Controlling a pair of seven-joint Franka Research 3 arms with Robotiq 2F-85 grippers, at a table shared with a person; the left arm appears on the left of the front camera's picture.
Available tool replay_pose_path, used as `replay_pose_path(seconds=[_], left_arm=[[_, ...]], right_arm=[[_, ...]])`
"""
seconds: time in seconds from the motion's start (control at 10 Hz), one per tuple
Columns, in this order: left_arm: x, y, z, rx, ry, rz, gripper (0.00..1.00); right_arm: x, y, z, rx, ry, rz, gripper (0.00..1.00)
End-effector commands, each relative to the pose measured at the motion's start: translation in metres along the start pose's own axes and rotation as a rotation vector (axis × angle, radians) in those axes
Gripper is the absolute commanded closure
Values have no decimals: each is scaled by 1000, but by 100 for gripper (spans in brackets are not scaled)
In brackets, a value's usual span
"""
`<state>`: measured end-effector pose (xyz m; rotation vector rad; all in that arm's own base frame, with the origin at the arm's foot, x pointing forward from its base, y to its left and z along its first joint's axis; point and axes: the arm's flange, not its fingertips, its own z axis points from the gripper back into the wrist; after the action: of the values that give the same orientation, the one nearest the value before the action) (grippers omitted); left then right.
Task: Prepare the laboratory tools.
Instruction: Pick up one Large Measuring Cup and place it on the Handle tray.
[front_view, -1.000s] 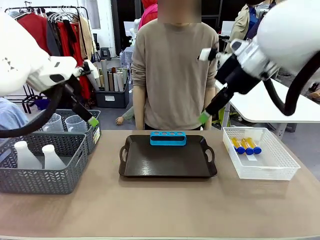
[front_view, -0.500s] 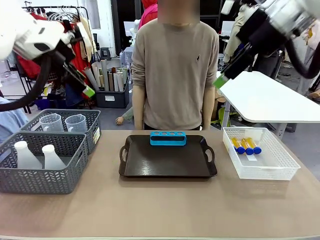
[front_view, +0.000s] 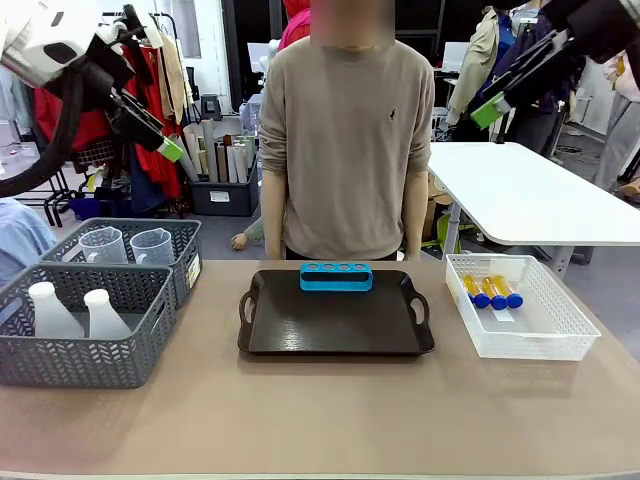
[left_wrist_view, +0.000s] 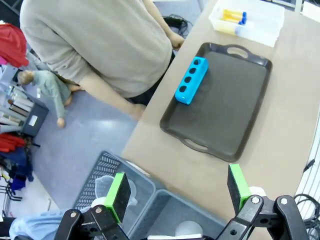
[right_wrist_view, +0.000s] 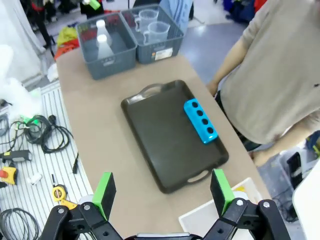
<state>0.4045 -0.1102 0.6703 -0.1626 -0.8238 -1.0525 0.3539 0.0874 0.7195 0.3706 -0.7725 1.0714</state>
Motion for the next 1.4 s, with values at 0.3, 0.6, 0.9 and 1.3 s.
replay_pose_path(seconds=[0.3,0.6,0.9,1.3], left_arm=[[3,16,14,-41,-36,26,0],[18,29,20,-41,-28,35,0],[8,28,15,-76,19,62,0],[17,26,18,-24,-8,29,0]], right_arm=[[-22,-45,6,20,-52,-17,0],[-31,-52,-1,23,-35,1,0],[-32,-50,-4,8,-19,-25,0],[-32,-50,-4,8,-19,-25,0]])
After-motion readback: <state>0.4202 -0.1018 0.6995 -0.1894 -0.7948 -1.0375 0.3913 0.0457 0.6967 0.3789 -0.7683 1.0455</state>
